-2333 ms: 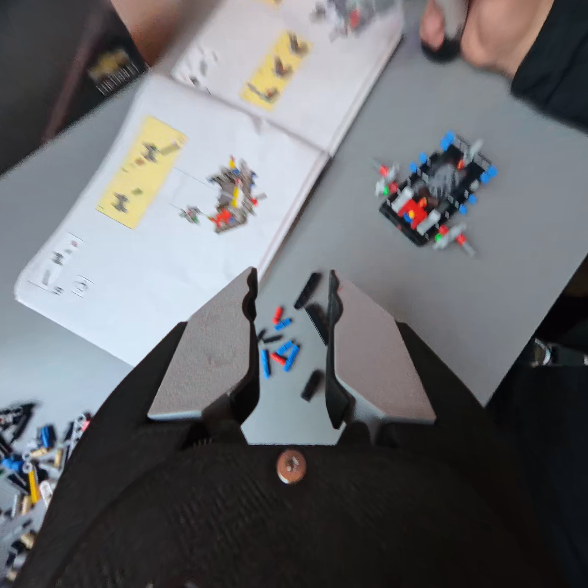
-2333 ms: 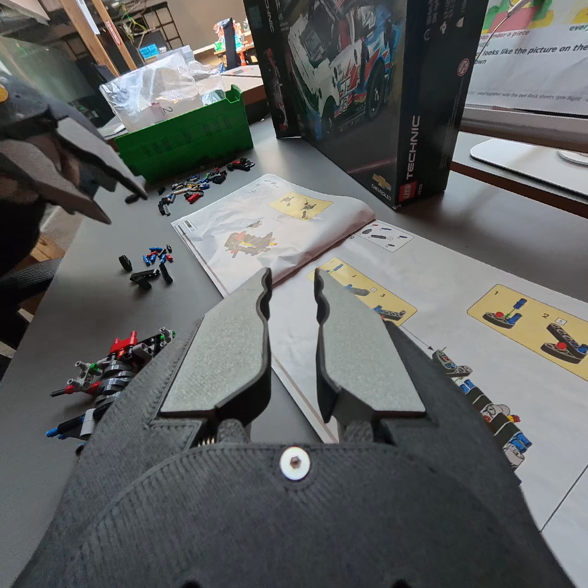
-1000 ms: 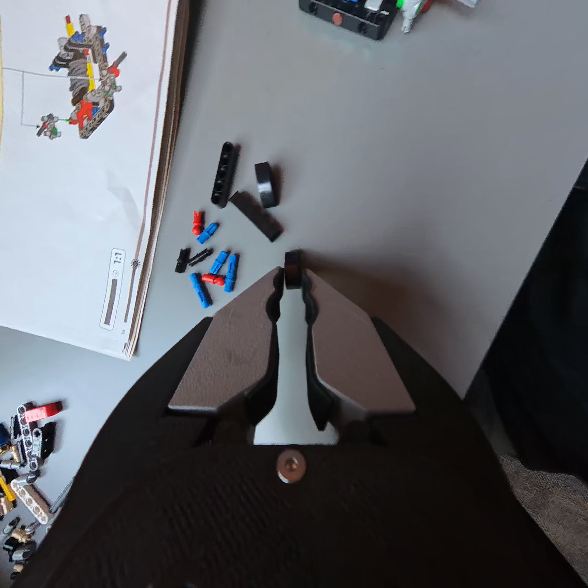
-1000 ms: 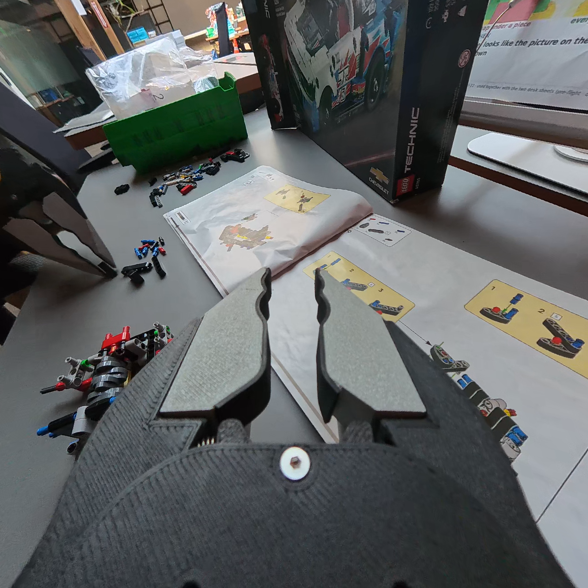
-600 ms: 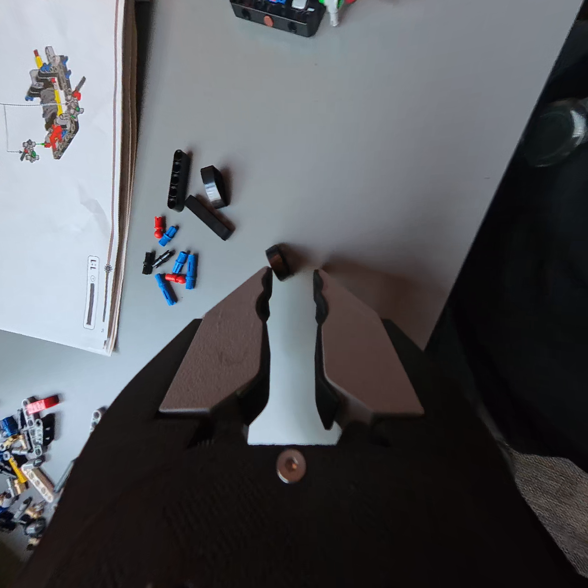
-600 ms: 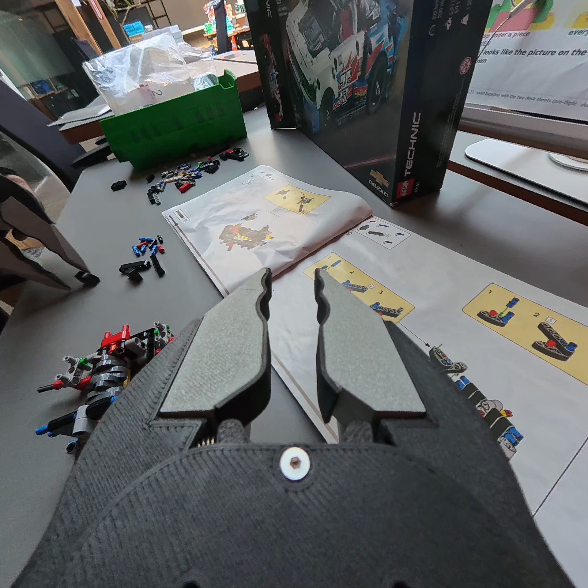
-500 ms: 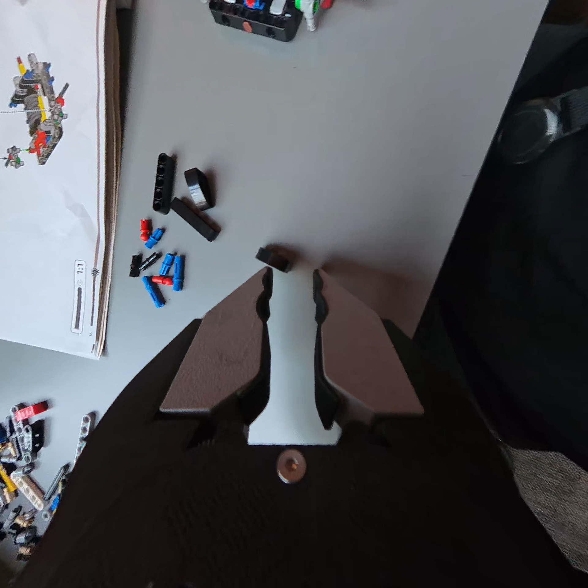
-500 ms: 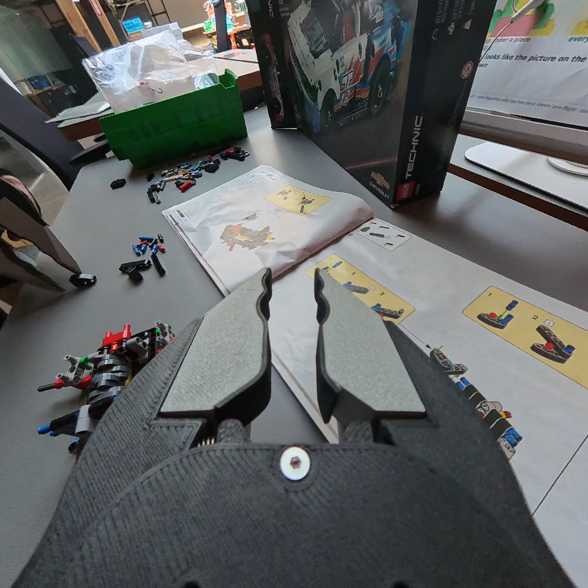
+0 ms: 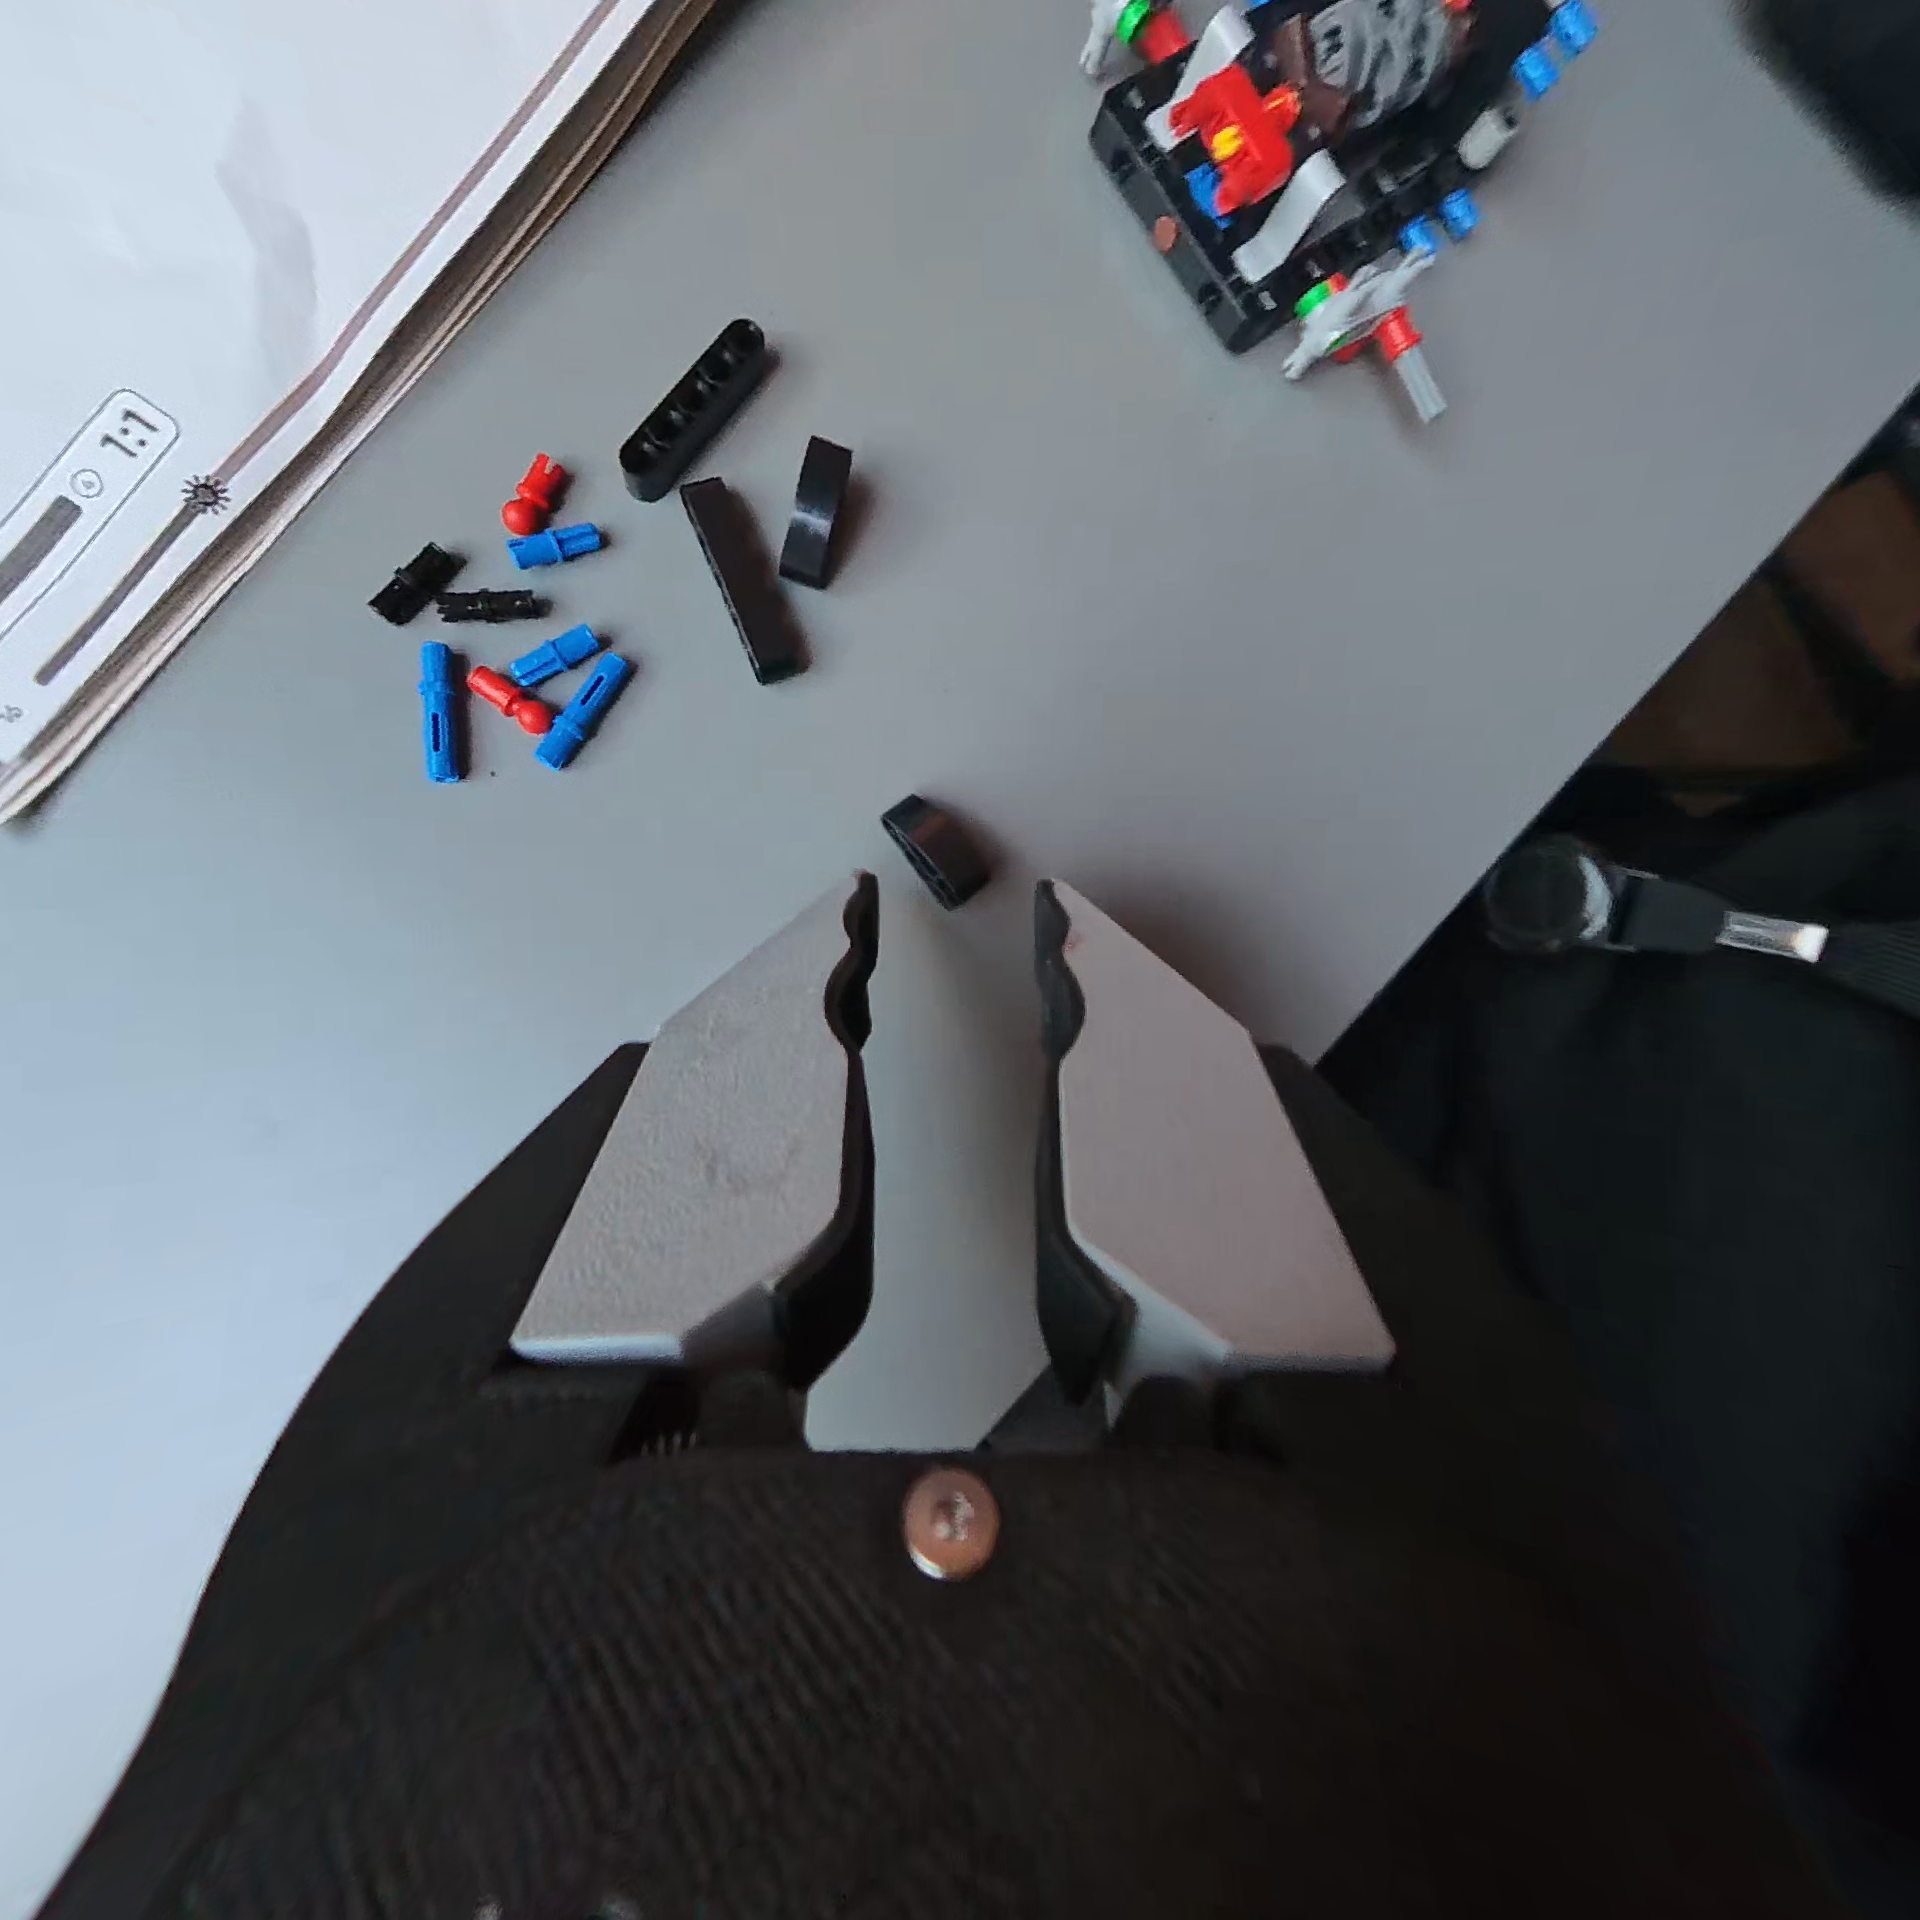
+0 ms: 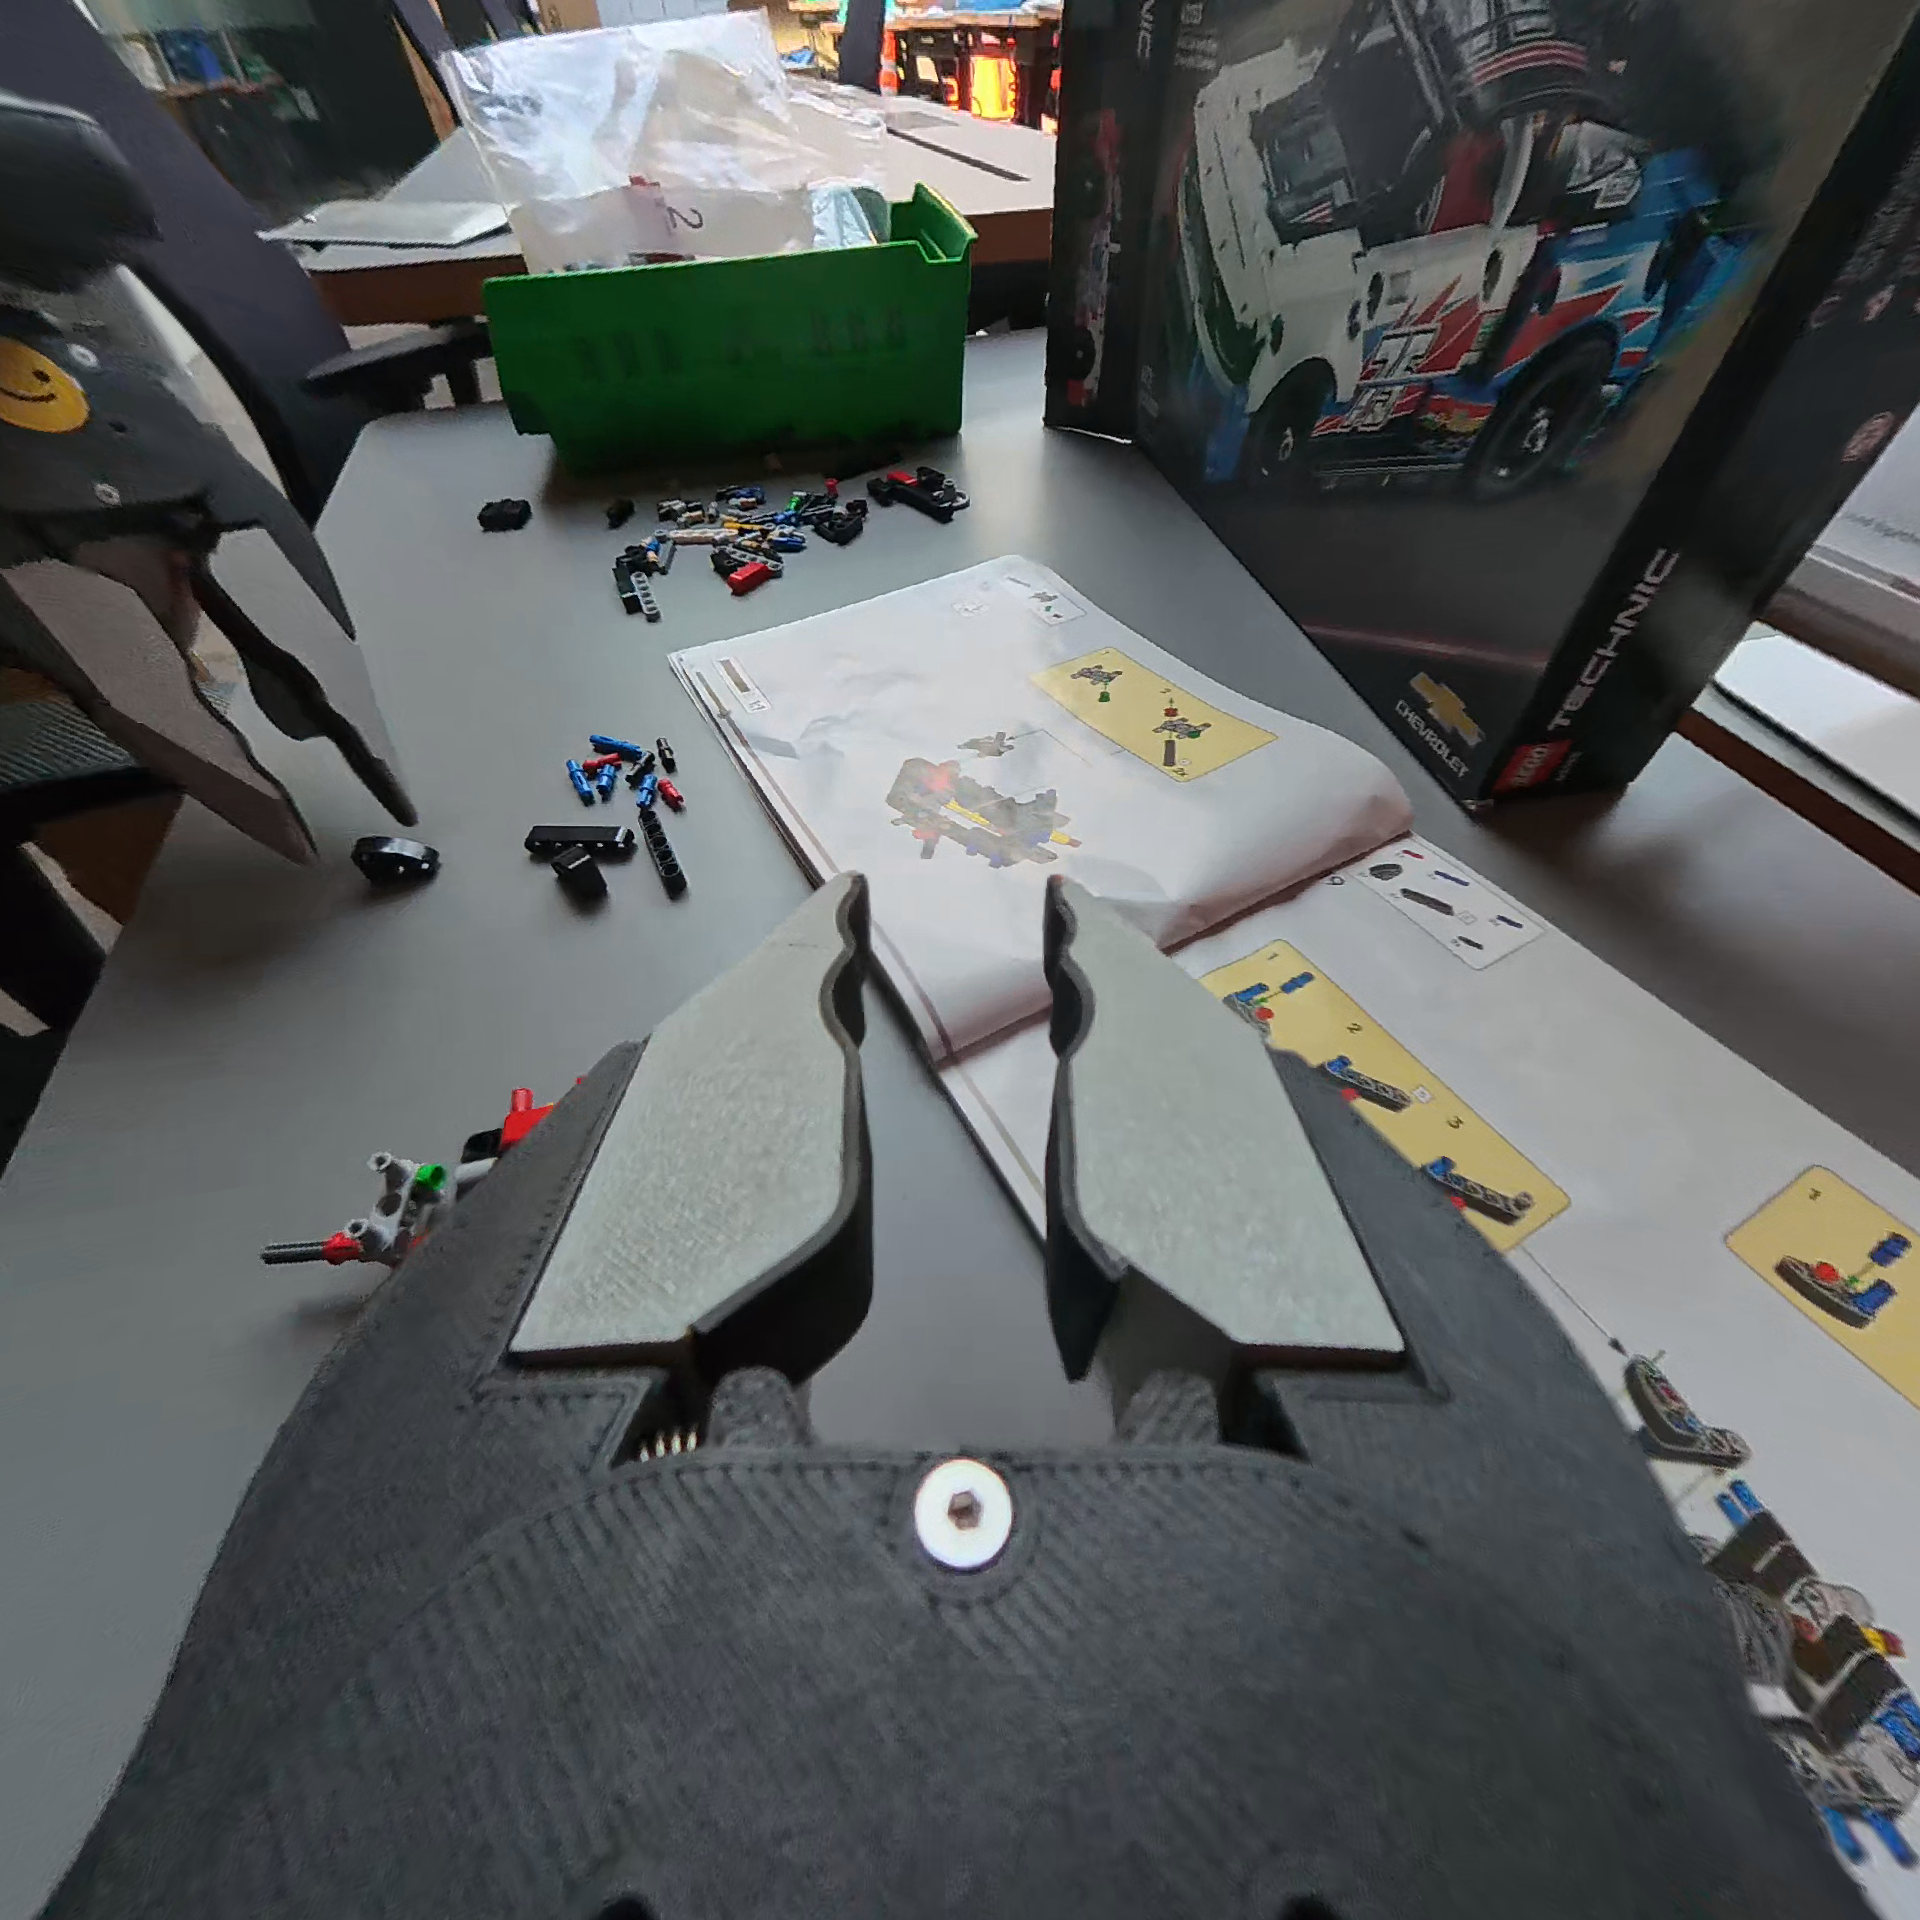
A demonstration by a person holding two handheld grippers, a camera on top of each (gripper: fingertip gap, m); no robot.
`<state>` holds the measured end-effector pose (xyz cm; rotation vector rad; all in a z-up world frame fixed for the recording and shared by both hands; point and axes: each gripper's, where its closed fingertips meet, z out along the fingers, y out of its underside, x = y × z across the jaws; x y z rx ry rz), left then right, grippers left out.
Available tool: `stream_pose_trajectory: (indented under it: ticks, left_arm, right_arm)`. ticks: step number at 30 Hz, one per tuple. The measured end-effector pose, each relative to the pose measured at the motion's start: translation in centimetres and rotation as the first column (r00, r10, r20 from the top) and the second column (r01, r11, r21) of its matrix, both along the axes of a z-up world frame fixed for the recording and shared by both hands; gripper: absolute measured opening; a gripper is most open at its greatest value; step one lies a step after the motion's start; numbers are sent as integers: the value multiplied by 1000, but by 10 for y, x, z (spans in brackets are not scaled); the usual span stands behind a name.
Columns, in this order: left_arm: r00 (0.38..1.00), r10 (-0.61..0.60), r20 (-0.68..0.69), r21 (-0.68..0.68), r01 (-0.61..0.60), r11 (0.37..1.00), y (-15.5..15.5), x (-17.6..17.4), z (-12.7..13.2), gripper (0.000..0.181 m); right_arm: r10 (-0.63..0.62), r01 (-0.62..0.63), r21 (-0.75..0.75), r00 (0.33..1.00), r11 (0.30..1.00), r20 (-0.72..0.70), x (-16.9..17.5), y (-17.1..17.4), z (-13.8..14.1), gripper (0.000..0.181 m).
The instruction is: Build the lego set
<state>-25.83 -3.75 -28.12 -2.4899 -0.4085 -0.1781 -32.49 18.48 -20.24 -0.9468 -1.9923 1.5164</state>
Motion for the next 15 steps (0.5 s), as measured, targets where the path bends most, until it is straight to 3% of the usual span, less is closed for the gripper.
stream_pose_trajectory:
  ticks: [2, 4, 8, 11, 13, 15]
  left_arm:
    - [998, 18, -64, -45, -21, 999, 1, -3, -7, 23]
    - [993, 24, -119, -59, -31, 998, 4, -8, -11, 8]
    - [938, -105, -330, -115, 71, 991, 8, -19, -11, 7]
    - [769, -323, -552, -265, 206, 942, 7, -32, -11, 6]
    - [645, -469, -603, -372, 293, 881, 8, -34, -10, 6]
    - [563, -555, -612, -456, 322, 830, 8, -38, -11, 6]
  right_arm:
    - [22, -22, -20, 1000, 1000, -4, 3, -6, 4, 31]
    - [44, -44, -23, 999, 999, -11, 7, -14, 8, 31]
    - [128, -129, -19, 992, 992, -14, 21, -37, 16, 31]
    - [283, -281, -59, 959, 958, 15, 42, -71, 22, 31]
    - [319, -318, -25, 947, 948, 22, 48, -87, 17, 31]
    - [316, -317, 21, 948, 948, 18, 48, -92, 11, 29]
